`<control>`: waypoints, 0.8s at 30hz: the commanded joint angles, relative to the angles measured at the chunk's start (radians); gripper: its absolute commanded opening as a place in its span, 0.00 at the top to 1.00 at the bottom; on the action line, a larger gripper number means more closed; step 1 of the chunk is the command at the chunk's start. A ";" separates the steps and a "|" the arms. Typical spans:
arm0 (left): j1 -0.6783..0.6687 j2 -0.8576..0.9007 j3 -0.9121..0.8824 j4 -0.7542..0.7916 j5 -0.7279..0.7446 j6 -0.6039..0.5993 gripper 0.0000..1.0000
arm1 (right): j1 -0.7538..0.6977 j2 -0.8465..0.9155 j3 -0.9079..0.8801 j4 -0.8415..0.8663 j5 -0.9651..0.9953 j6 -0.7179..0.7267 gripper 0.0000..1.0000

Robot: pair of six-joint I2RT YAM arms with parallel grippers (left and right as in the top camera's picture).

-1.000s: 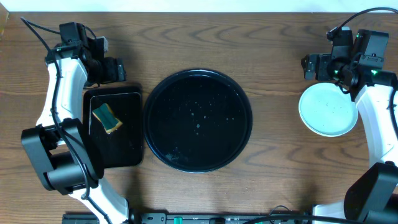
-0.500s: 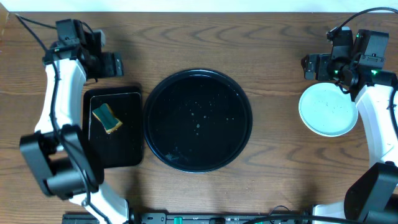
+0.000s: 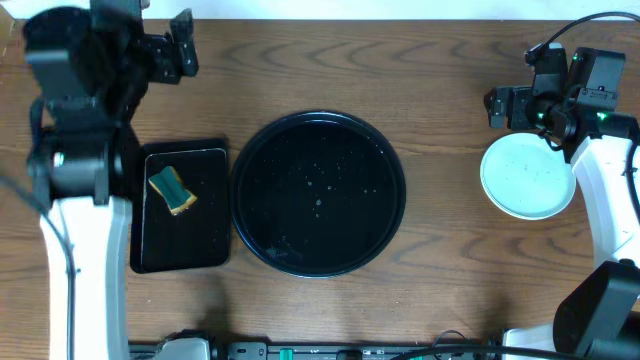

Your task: Clean dirty plates on tray and stack at the side

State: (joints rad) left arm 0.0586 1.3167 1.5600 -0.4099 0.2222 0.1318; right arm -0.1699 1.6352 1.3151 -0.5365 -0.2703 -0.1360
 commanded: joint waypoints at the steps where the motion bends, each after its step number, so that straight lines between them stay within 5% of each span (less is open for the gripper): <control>1: -0.037 -0.089 0.008 0.008 -0.005 0.006 0.10 | -0.001 -0.023 -0.002 -0.003 -0.008 -0.007 0.01; 24: -0.095 -0.539 -0.007 -0.062 -0.005 0.002 0.10 | -0.001 -0.023 -0.002 -0.006 -0.008 -0.008 0.01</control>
State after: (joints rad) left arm -0.0311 0.8284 1.5597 -0.4557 0.2222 0.1318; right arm -0.1699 1.6352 1.3151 -0.5419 -0.2703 -0.1360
